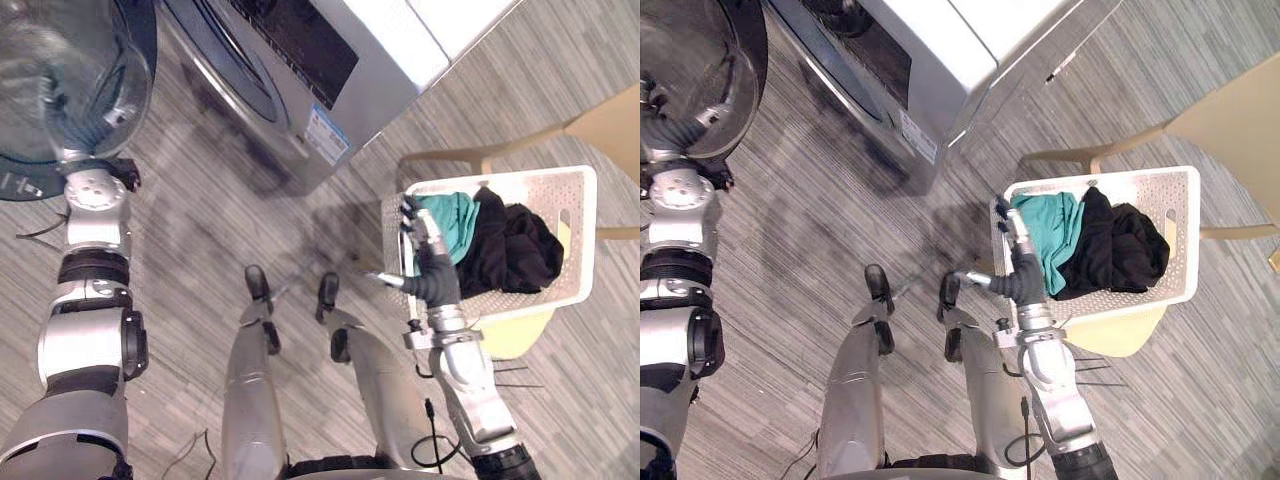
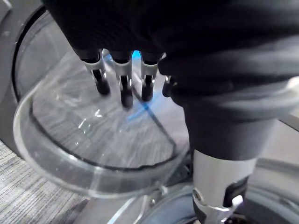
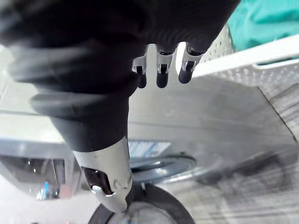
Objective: Pick up the laundry basket with both hands and put the clothes into the washing machine.
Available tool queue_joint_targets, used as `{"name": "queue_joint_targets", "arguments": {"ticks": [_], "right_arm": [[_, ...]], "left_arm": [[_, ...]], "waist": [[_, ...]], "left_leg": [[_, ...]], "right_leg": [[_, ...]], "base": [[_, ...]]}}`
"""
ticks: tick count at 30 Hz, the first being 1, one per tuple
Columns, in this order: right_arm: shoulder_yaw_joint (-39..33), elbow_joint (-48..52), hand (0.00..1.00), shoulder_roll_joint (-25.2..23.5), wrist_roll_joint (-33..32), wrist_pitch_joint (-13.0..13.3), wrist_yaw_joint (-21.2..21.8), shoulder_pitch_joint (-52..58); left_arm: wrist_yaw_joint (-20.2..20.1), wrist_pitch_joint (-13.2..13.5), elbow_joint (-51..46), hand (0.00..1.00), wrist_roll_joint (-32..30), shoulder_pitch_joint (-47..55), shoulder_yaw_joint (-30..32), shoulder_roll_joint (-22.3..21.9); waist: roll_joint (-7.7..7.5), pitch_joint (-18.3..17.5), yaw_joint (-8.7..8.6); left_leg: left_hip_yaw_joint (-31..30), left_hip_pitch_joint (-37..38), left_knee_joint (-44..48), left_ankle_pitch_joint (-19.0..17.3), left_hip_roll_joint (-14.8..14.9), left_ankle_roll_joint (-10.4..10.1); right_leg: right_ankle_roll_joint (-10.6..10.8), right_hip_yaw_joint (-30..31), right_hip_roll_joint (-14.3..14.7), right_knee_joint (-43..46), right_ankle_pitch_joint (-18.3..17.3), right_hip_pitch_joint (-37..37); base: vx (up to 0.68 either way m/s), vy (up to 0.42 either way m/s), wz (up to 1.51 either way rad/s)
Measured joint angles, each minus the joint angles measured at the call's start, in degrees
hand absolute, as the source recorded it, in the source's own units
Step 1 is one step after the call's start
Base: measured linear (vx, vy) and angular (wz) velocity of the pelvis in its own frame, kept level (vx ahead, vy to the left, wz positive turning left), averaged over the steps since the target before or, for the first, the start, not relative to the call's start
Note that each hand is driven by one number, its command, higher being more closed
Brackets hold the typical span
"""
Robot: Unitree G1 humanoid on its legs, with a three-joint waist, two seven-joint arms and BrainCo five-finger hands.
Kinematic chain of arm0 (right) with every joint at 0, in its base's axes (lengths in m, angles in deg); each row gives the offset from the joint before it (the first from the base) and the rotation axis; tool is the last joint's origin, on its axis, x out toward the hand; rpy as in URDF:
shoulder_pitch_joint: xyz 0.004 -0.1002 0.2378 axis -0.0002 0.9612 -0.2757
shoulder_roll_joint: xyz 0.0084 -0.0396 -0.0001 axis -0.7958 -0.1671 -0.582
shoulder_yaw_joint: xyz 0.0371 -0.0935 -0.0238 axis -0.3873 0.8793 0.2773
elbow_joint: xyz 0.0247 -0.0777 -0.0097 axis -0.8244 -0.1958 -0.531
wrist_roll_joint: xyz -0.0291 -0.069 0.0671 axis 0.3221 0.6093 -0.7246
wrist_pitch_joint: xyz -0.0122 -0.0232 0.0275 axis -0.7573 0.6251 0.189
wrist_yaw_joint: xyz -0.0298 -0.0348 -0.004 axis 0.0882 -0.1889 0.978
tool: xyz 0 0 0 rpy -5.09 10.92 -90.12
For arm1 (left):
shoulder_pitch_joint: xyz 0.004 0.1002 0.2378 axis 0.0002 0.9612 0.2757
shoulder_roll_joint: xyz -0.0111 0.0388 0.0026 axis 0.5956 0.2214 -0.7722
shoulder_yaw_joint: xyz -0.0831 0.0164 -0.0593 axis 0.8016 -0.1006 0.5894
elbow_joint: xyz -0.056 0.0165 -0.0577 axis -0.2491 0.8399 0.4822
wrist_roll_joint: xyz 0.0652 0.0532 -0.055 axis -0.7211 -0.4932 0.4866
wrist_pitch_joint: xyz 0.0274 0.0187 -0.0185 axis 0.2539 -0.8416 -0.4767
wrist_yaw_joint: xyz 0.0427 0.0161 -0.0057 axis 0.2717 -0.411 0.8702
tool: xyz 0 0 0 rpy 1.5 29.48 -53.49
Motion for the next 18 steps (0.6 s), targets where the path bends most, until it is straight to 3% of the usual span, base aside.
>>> {"name": "queue_joint_targets", "arguments": {"ticks": [5, 11, 15, 18], "right_arm": [[-0.5, 3.2, 0.00, -0.2, -0.4, 1.4, 0.0, 1.7], [-1.9, 4.6, 0.00, -0.1, -2.1, 1.6, -0.1, 1.8], [-2.9, 4.9, 0.00, -0.1, -2.0, 1.5, -0.3, 1.8], [-3.4, 6.4, 0.00, -0.1, -1.8, 1.5, -2.0, 1.8]], "left_arm": [[0.1, -1.3, -2.2, 0.00, -2.2, 1.5, 5.2, -2.1], [0.2, -1.5, -4.0, 0.00, -2.2, 4.0, 6.1, -3.2], [0.1, -1.4, -7.1, 0.00, -2.1, 10.3, 5.8, -8.2], [0.1, -0.9, -11.3, 0.00, -1.9, 19.3, 3.2, -14.4]], "waist": [[0.00, 0.0, 1.04], [0.02, 0.0, 2.08], [0.04, 0.0, 2.61], [0.05, 0.0, 2.73]], "left_leg": [[0.3, -0.6, 1.1, -0.7, 0.8, -0.1], [0.2, -0.6, 1.5, -0.8, 0.8, -0.1], [1.1, 2.5, 1.8, -0.8, 0.8, -0.1], [2.8, 8.0, 2.2, -2.7, 0.7, -0.1]], "right_leg": [[-0.1, -0.2, 0.5, -0.4, 0.2, 0.0], [-0.1, -0.5, 0.4, 0.0, 0.2, 0.1], [-0.1, -0.7, -0.3, 2.0, 0.0, 2.3], [-0.6, -0.3, -1.0, 3.4, -2.5, 6.7]], "base": [[0.04, -0.007, -0.04], [0.05, 0.006, 0.01], [0.05, 0.012, 0.02], [0.03, -0.001, -0.05]]}}
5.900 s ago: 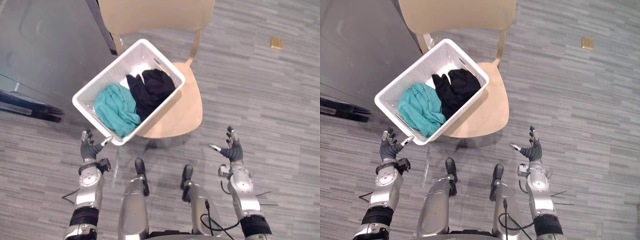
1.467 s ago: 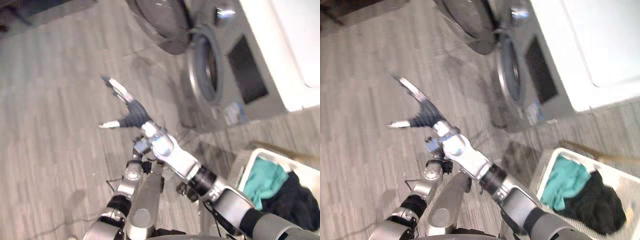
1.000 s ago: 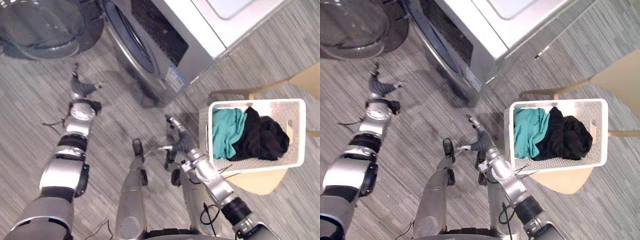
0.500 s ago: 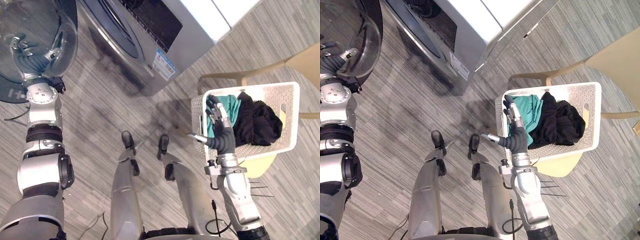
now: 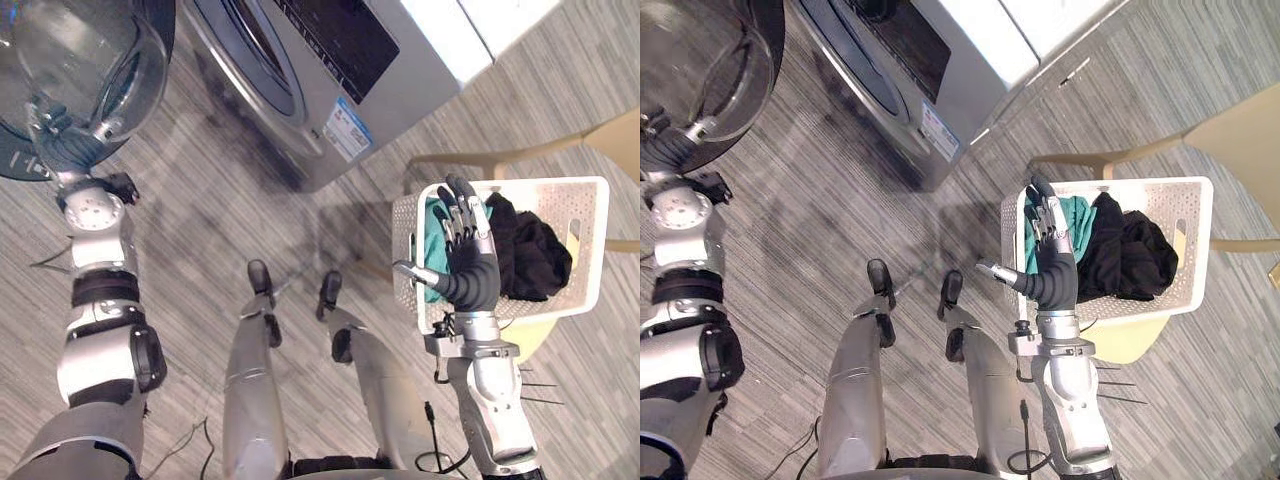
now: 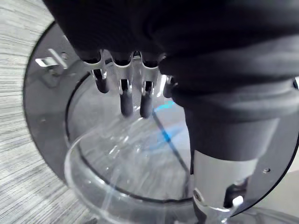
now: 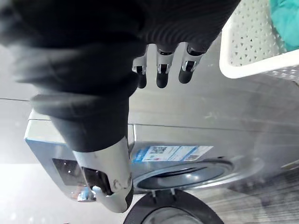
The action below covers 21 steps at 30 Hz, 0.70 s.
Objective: Pick up the laundry basket with both hands and put the clothes into the washing machine.
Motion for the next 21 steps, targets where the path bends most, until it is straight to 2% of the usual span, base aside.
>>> {"name": "queue_joint_targets", "arguments": {"ticks": [2, 6, 8, 9, 10, 11, 12, 13, 14, 15, 16, 19, 20, 21], "right_arm": [[-1.7, 0.2, 0.00, 0.0, 1.3, -0.1, -0.5, 0.2], [-4.3, -4.7, 0.00, 0.0, 3.9, -0.3, -0.8, -0.3], [-4.5, -11.9, 0.00, 0.5, 5.8, -1.2, -0.8, -1.5], [-4.5, -13.6, 0.00, 0.6, 6.7, -1.8, -0.8, -1.8], [-4.6, -16.3, 0.00, 0.7, 8.3, -2.8, -0.8, -2.8], [-4.6, -18.9, 0.00, 0.7, 9.1, -3.2, -0.6, -3.2], [-4.6, -20.4, 0.00, 0.7, 9.6, -3.4, -0.5, -3.3], [-4.4, -23.3, 0.00, 0.6, 10.8, -4.0, -0.4, -3.5], [-4.0, -25.8, 0.00, 0.6, 11.5, -4.6, -0.4, -3.8], [-3.9, -26.6, 0.00, 0.6, 12.0, -4.8, -0.3, -3.8], [-4.0, -28.0, 0.00, 0.7, 13.1, -5.1, -0.4, -3.6], [-3.5, -29.9, 0.00, 1.1, 16.4, -5.7, -0.3, -1.7], [-3.1, -29.9, 0.00, 1.5, 16.9, -5.7, -0.3, -1.5], [-1.6, -31.4, 0.00, 3.0, 18.3, -5.7, -0.3, -1.9]], "left_arm": [[-0.6, 1.0, -3.7, 0.00, 0.0, 8.0, -3.9, -4.5], [-4.5, 2.1, -3.6, 0.00, 0.8, 22.3, -11.1, -11.1], [-6.5, 2.4, 0.2, 0.00, 0.9, 29.4, -13.1, -14.1], [-7.3, 2.4, 1.4, 0.00, 0.9, 30.9, -13.3, -14.7], [-8.4, 2.3, 4.0, 0.00, 0.9, 33.5, -13.4, -15.8], [-9.0, 2.3, 6.1, 0.00, 0.8, 35.2, -13.4, -16.4], [-9.0, 2.2, 7.3, 0.00, 0.8, 35.8, -13.4, -16.4], [-9.3, 2.2, 9.6, 0.00, 0.8, 36.9, -13.1, -16.4], [-9.8, 2.0, 11.8, 0.00, 0.8, 37.4, -13.0, -16.3], [-10.0, 1.9, 12.8, 0.00, 0.8, 37.6, -13.0, -16.2], [-10.0, 1.6, 14.6, 0.00, 0.7, 37.8, -12.9, -16.2], [-10.3, 1.0, 16.2, 0.00, -0.3, 39.0, -11.2, -16.8], [-10.6, 1.0, 16.2, 0.00, -0.4, 39.2, -11.1, -17.0], [-11.2, 1.0, 16.1, 0.00, -0.7, 39.3, -10.7, -17.3]], "waist": [[0.14, -0.6, -0.15], [0.45, -5.5, -0.72], [1.45, -7.8, -0.97], [1.73, -8.2, -1.03], [2.70, -9.0, -1.80], [3.18, -9.3, -2.33], [3.21, -9.4, -2.29], [3.22, -9.8, -1.86], [3.05, -10.4, -1.57], [3.29, -10.6, -1.60], [3.90, -11.2, -1.70], [4.61, -14.0, -1.76], [4.83, -14.2, -1.77], [5.19, -14.3, -1.40]], "left_leg": [[1.3, 3.6, 0.3, -1.2, 0.0, -0.1], [5.2, 8.4, -0.4, -3.1, 0.1, -0.5], [9.5, 12.6, -0.6, -4.3, 0.8, 0.0], [10.7, 13.7, -0.6, -4.8, 1.1, 0.1], [12.6, 15.5, -0.7, -5.5, 1.6, 0.5], [15.5, 18.1, -1.4, -5.8, 2.0, 0.8], [16.9, 19.5, -1.9, -5.9, 2.2, 0.9], [19.5, 22.0, -2.6, -6.6, 2.9, 0.5], [21.8, 24.2, -2.1, -8.0, 3.7, -0.4], [22.4, 25.0, -1.3, -8.9, 4.3, -0.9], [23.3, 26.3, -0.1, -9.6, 5.4, -2.0], [28.5, 30.5, 0.3, -9.7, 8.1, -3.8], [28.9, 31.0, 1.4, -9.6, 8.6, -3.8], [26.7, 31.0, 8.4, -8.8, 11.9, -2.5]], "right_leg": [[0.6, 1.2, -0.2, 0.5, -1.2, 2.6], [1.2, 5.8, 0.2, -0.5, -1.2, 5.0], [2.2, 10.6, 1.3, -3.1, 0.3, 7.7], [2.4, 11.7, 1.5, -3.6, 0.6, 8.3], [2.2, 11.0, 1.0, -5.1, 0.1, 9.4], [1.0, 4.4, -1.6, -5.6, -0.8, 11.1], [0.6, 0.5, -3.0, -5.5, -1.1, 12.0], [-0.9, -8.0, -6.4, -3.9, -1.9, 13.6], [-1.1, -14.5, -8.9, -2.4, -2.4, 15.3], [-0.4, -15.1, -8.9, -2.4, -2.4, 16.2], [0.6, -13.1, -7.5, -3.1, -2.1, 17.1], [0.7, -8.8, -4.5, -5.0, -2.8, 17.9], [0.6, -8.2, -3.8, -5.6, -2.8, 18.5], [0.5, -4.8, -1.6, -6.9, -2.4, 20.5]], "base": [[-0.01, 0.013, -0.22], [0.03, 0.047, -0.52], [0.08, 0.095, -0.96], [0.07, 0.107, -1.02], [0.07, 0.117, -0.92], [0.05, 0.105, -0.91], [0.06, 0.074, -0.98], [0.05, 0.013, -1.06], [0.06, -0.017, -1.02], [0.08, -0.055, -0.92], [0.07, -0.049, -0.65], [0.11, -0.085, -0.85], [0.17, -0.124, -1.10], [0.15, -0.120, -1.01]]}}
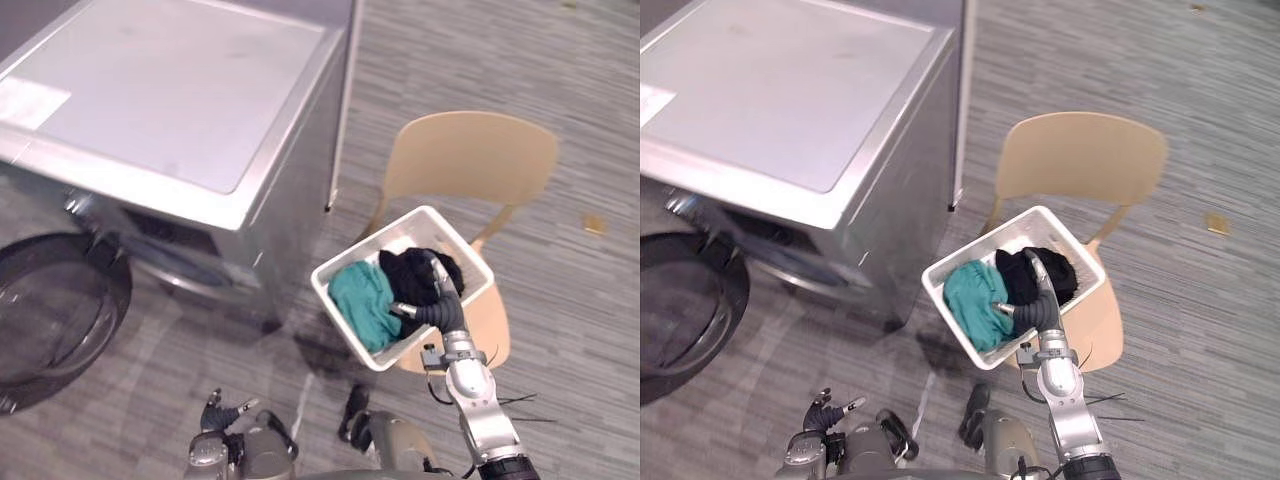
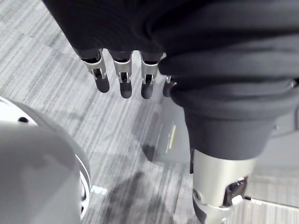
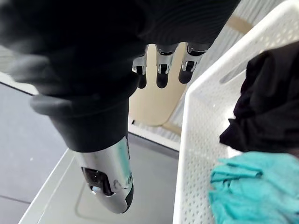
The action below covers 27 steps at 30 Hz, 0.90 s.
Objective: Pick up the laundry basket with both hands and put the clothes into the washing machine.
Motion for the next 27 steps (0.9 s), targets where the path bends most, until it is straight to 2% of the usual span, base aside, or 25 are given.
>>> {"name": "queue_joint_targets", "arguments": {"ticks": [1, 2, 3, 4, 6, 7, 8, 9, 10, 12, 15, 18, 20, 21, 23, 25, 27], "right_arm": [[0.7, -0.9, 0.00, 0.5, 0.3, -0.1, 0.0, -0.5], [1.9, -2.5, 0.00, 1.3, 1.2, -0.2, 0.0, -1.7], [2.3, -2.9, 0.00, 1.4, 1.3, -0.3, 0.0, -2.0], [2.8, -5.3, 0.00, 2.2, 1.9, -0.8, 0.1, -3.3], [2.8, -7.8, 0.00, 2.7, 2.9, -1.2, 0.1, -3.5], [2.7, -9.5, 0.00, 3.2, 3.9, -1.3, 0.2, -3.5], [2.8, -10.5, 0.00, 3.7, 4.8, -1.6, 0.6, -3.6], [2.8, -11.1, 0.00, 4.5, 5.4, -1.6, 0.9, -3.6], [3.4, -12.5, 0.00, 5.5, 6.5, -1.7, 1.2, -4.2], [5.1, -15.5, 0.00, 5.5, 7.9, -1.9, 1.6, -5.2], [9.5, -21.0, 0.00, 5.4, 10.5, -1.9, 2.6, -8.9], [13.5, -27.6, 0.00, 5.2, 12.3, -2.2, 2.6, -14.5], [15.4, -31.6, 0.00, 4.8, 13.6, -2.4, 2.5, -19.4], [16.6, -34.0, 0.00, 4.5, 14.8, -3.1, 2.4, -23.5], [17.6, -37.0, 0.00, 3.9, 15.3, -3.5, 2.3, -28.5], [17.9, -43.0, 0.00, 3.8, 16.7, -4.0, 2.1, -34.5], [17.9, -47.1, 0.00, 3.7, 18.0, -5.1, 1.9, -37.1]], "left_arm": [[0.0, 0.0, 0.0, 0.00, -0.5, 0.0, 0.0, 0.0], [0.0, 0.1, -0.1, 0.00, -1.4, 0.0, -0.2, 0.0], [0.0, 0.1, -0.1, 0.00, -1.7, 0.0, -0.2, -0.1], [0.0, 0.7, -0.1, 0.00, -2.2, 0.0, -0.6, -0.2], [0.0, 1.0, 0.0, 0.00, -3.0, 0.0, -1.0, -0.4], [0.0, 1.1, 0.1, 0.00, -3.1, 0.1, -1.5, -0.4], [0.0, 1.0, 0.1, 0.00, -3.1, 0.1, -2.0, -0.4], [0.0, 1.0, 0.1, 0.00, -3.4, 0.1, -2.5, -0.4], [-0.2, 1.1, 0.7, 0.00, -3.6, 0.3, -3.1, -0.6], [-0.1, 1.1, 1.3, 0.00, -3.9, 0.2, -3.4, 0.0], [-0.1, 1.0, 2.2, 0.00, -4.6, 0.3, -3.6, 0.3], [-0.1, 0.9, 2.2, 0.00, -5.6, 0.1, -4.9, 0.8], [-0.1, 0.9, 2.1, 0.00, -5.7, -0.8, -5.1, 0.9], [0.0, 0.9, 2.1, 0.00, -5.7, -2.3, -5.1, 1.1], [0.0, 0.9, 1.7, 0.00, -5.7, -3.7, -5.1, 1.3], [0.1, 1.0, 1.1, 0.00, -5.5, -6.3, -5.3, 1.2], [0.2, 1.1, 1.1, 0.00, -5.1, -7.4, -5.6, 1.2]], "waist": [[0.11, -0.1, 0.26], [0.31, -0.3, 0.70], [0.47, -0.4, 0.79], [0.84, -0.6, 1.27], [1.26, -0.8, 1.27], [1.64, -0.9, 1.30], [2.11, -1.0, 1.38], [2.52, -1.1, 1.38], [3.37, -1.2, 1.49], [2.53, -1.5, 1.44], [2.65, -1.4, 1.64], [3.22, -0.1, 3.45], [3.44, 2.5, 3.99], [3.56, 5.1, 4.66], [3.69, 8.2, 4.76], [3.95, 11.1, 6.89], [4.11, 11.7, 7.79]], "left_leg": [[-1.9, -0.1, 2.1, 0.6, 0.5, 1.0], [-7.9, -2.1, 6.6, 1.5, 0.6, 2.9], [-9.8, -2.6, 7.3, 1.3, 0.2, 2.7], [-18.2, -3.9, 7.2, -0.9, -3.1, 0.4], [-23.0, -4.7, 2.7, -1.4, -6.4, -0.5], [-25.5, -4.7, -2.9, -1.2, -8.2, -0.8], [-27.9, -4.3, -8.4, -0.4, -9.6, -1.9], [-28.8, -4.2, -11.4, 1.0, -10.2, -3.2], [-29.3, -3.8, -14.8, 4.2, -10.9, -3.0], [-28.7, -2.1, -16.3, 4.4, -12.4, -2.9], [-27.9, -0.9, -18.5, 5.2, -15.2, -1.7], [-28.3, -2.4, -18.6, 5.6, -16.1, -1.0], [-29.4, -4.1, -17.9, 5.8, -16.2, -0.8], [-30.3, -6.1, -17.2, 6.1, -16.3, -0.3], [-31.8, -9.1, -16.5, 6.6, -16.6, 0.2], [-32.9, -12.7, -16.3, 7.6, -16.9, 0.7], [-34.0, -14.5, -16.2, 8.0, -17.1, 0.9]], "right_leg": [[-0.3, 1.6, 0.6, -0.5, 0.2, 0.9], [-1.4, 4.3, 1.3, -1.5, 1.2, 2.4], [-1.3, 4.8, 1.3, -1.6, 1.3, 2.6], [-1.4, 7.5, 1.1, -2.4, 2.0, 3.5], [-1.1, 9.0, 0.7, -3.2, 2.5, 4.2], [-0.8, 9.6, 0.4, -3.1, 2.7, 4.5], [-0.4, 10.0, 0.3, -3.1, 2.9, 4.6], [0.0, 10.1, 0.4, -3.1, 3.1, 4.6], [1.0, 10.5, 0.8, -3.2, 2.8, 5.0], [2.6, 11.4, -0.7, -4.3, 3.3, 6.2], [4.4, 11.6, -3.4, -5.7, 3.5, 7.0], [5.0, 11.3, -4.1, -5.8, 3.8, 5.8], [5.1, 10.2, -4.2, -5.3, 3.8, 4.8], [5.0, 9.7, -4.1, -4.2, 3.8, 3.1], [5.0, 8.4, -4.2, -2.9, 3.8, 0.7], [4.9, 7.5, -4.6, -1.5, 3.9, -2.8], [4.9, 6.5, -5.0, -1.1, 3.9, -4.1]], "base": [[0.19, -0.156, -1.31], [0.14, -0.086, -0.83], [0.20, -0.042, -1.16], [0.14, 0.015, -0.92], [0.13, 0.046, -0.70], [0.13, 0.112, -0.40], [0.12, 0.136, -0.34], [0.12, 0.234, -0.29], [0.10, 0.201, -0.19], [0.11, 0.197, -0.06], [0.04, 0.151, 0.05], [-0.03, 0.063, 0.09], [-0.11, 0.013, 0.25], [-0.14, 0.007, 0.40], [-0.15, 0.013, 0.40], [-0.13, 0.016, 0.26], [-0.06, 0.017, 0.32]]}}
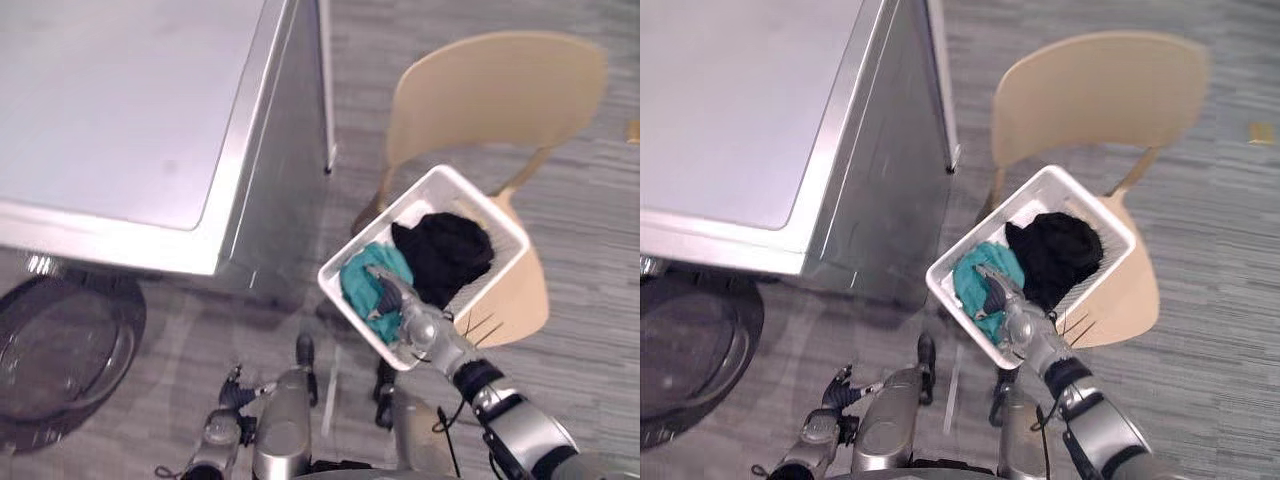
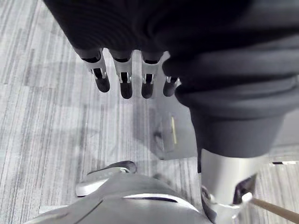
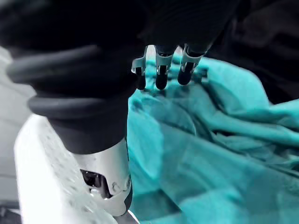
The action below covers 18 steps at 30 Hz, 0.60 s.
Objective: Pick up the laundry basket with both hands and put the clothes into the washing machine.
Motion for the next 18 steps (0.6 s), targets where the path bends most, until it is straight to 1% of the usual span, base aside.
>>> {"name": "queue_joint_targets", "arguments": {"ticks": [2, 3, 4, 5, 6, 7, 10, 15, 18], "right_arm": [[-0.2, -7.1, 0.00, -0.3, 1.5, -1.2, -1.3, -5.0], [-0.3, -8.3, 0.00, -0.3, 1.9, -1.6, -1.9, -6.2], [-0.7, -10.5, 0.00, 0.2, 2.4, -2.4, -2.8, -8.5], [-1.4, -11.6, 0.00, 0.8, 2.9, -2.9, -3.7, -10.1], [-1.7, -12.0, 1.00, 0.9, 3.1, -3.2, -4.0, -11.1], [-1.8, -13.5, 1.00, 1.5, 3.6, -4.0, -4.4, -12.9], [-1.7, -15.0, 1.00, 2.2, 5.1, -5.7, -4.4, -15.3], [-1.2, -15.7, 1.00, 0.7, 5.2, -6.7, -4.3, -15.7], [-2.1, -15.2, 1.00, 0.6, 1.5, -6.7, -4.4, -15.6]], "left_arm": [[0.1, 0.2, 0.0, 0.00, 0.8, -0.3, -0.1, -0.1], [0.2, 0.2, 0.1, 0.00, 1.4, -0.6, -0.2, -0.1], [0.2, 0.2, 0.2, 0.00, 2.0, -1.7, -0.2, -0.4], [0.3, 0.2, 0.1, 0.00, 2.3, -2.6, -0.2, -0.9], [0.5, 0.3, 0.1, 0.00, 2.4, -2.9, -0.2, -1.1], [1.0, 0.6, 0.2, 0.00, 3.6, -4.0, -0.3, -1.7], [1.2, 1.2, -0.5, 0.00, 4.7, -5.3, -0.2, -3.1], [1.2, 1.2, -1.8, 0.00, 5.9, -5.3, -0.2, -3.8], [1.2, 1.3, -2.3, 0.00, 6.3, -5.3, -0.9, -4.2]], "waist": [[0.05, 0.0, 0.14], [0.14, 0.1, 0.38], [0.62, 0.3, 1.33], [1.15, 0.6, 1.69], [1.40, 0.7, 1.86], [1.94, 1.0, 2.76], [3.32, 1.8, 3.04], [3.33, 1.8, 3.82], [3.33, 1.8, 4.11]], "left_leg": [[-1.2, -3.0, 0.2, 0.9, -0.9, 0.7], [-1.3, -3.8, 0.3, 1.0, -1.1, 0.8], [-1.9, -5.5, 0.9, 1.1, -1.6, 1.0], [-2.1, -6.7, 1.2, 1.2, -1.8, 1.1], [-2.1, -7.2, 1.1, 1.4, -1.9, 1.3], [-2.2, -8.3, 1.1, 1.6, -2.3, 1.6], [-3.4, -10.1, 0.6, 2.4, -3.1, 1.8], [-3.9, -9.9, -1.5, 3.6, -3.7, 1.7], [-3.4, -8.9, -2.1, 3.7, -3.8, 1.5]], "right_leg": [[0.0, -1.2, -0.9, 0.9, 0.0, -2.6], [0.0, -1.2, -1.1, 1.2, 0.0, -3.4], [0.1, -1.2, -1.4, 1.6, 0.0, -4.9], [0.2, -1.4, -1.5, 1.7, 0.1, -5.8], [0.2, -1.5, -1.5, 1.9, 0.1, -6.4], [0.3, -1.7, -2.0, 2.5, 0.0, -7.6], [0.7, -3.3, -3.1, 3.4, -0.4, -9.1], [0.7, -4.1, -3.9, 4.5, -0.6, -10.0], [0.6, -4.0, -4.2, 5.3, -0.7, -9.8]], "base": [[-0.02, 0.047, 0.33], [-0.01, 0.082, 0.12], [-0.01, 0.075, 0.10], [-0.02, 0.067, 0.10], [-0.01, 0.043, 0.14], [-0.01, 0.052, 0.15], [0.01, 0.039, 0.25], [0.06, 0.012, 0.11], [0.04, 0.009, -0.03]]}}
